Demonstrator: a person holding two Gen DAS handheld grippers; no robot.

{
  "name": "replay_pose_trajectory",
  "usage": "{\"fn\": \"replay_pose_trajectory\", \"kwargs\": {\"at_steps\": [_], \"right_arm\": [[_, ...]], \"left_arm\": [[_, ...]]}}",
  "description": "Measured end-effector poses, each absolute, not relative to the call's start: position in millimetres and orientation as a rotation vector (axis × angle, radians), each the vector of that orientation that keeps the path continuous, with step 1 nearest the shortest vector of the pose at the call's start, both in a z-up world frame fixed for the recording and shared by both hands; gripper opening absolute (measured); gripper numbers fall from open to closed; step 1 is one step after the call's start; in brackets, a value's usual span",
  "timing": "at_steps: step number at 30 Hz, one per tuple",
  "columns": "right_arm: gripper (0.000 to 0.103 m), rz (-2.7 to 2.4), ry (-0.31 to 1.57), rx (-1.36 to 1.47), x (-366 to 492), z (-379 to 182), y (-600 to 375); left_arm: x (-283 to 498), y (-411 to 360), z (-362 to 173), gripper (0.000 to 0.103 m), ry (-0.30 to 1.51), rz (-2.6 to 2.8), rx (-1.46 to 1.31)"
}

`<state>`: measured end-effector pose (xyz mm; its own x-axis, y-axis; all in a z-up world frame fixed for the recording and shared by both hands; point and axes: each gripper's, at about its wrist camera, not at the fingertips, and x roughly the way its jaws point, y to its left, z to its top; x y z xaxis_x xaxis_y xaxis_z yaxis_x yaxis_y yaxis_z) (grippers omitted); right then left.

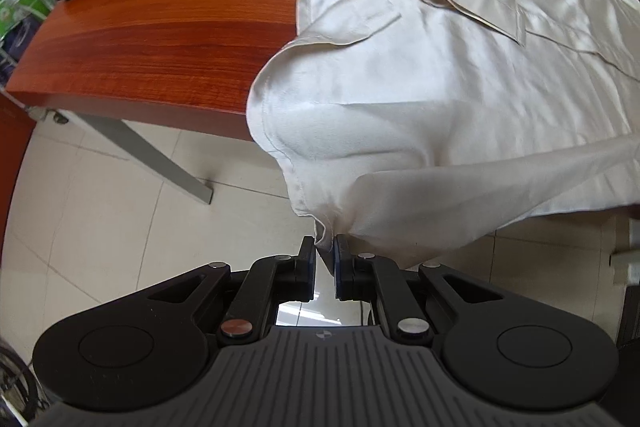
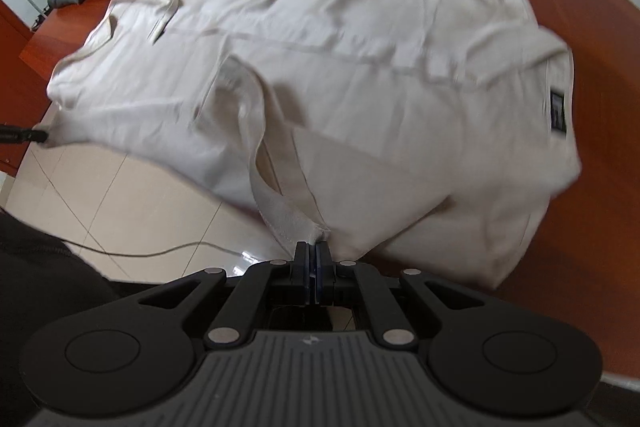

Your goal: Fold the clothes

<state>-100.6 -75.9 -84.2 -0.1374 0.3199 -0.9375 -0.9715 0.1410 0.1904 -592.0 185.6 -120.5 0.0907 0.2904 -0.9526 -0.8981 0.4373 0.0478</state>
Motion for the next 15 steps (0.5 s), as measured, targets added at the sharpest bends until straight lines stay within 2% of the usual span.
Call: {"fn": "replay_pose_trajectory", "kwargs": {"at_steps": [13,15], "right_arm": [[0.004,1.265,1.263,-0.771,-150,-98,-127],[0.007,1.256,1.258,-0.774,-152,-99,-128]], "left_arm": [[-600,185,-123,0.013,1.186,0.893,-0.625],[-600,185,-121,0.019,1.186,0.89,-0.619]]}}
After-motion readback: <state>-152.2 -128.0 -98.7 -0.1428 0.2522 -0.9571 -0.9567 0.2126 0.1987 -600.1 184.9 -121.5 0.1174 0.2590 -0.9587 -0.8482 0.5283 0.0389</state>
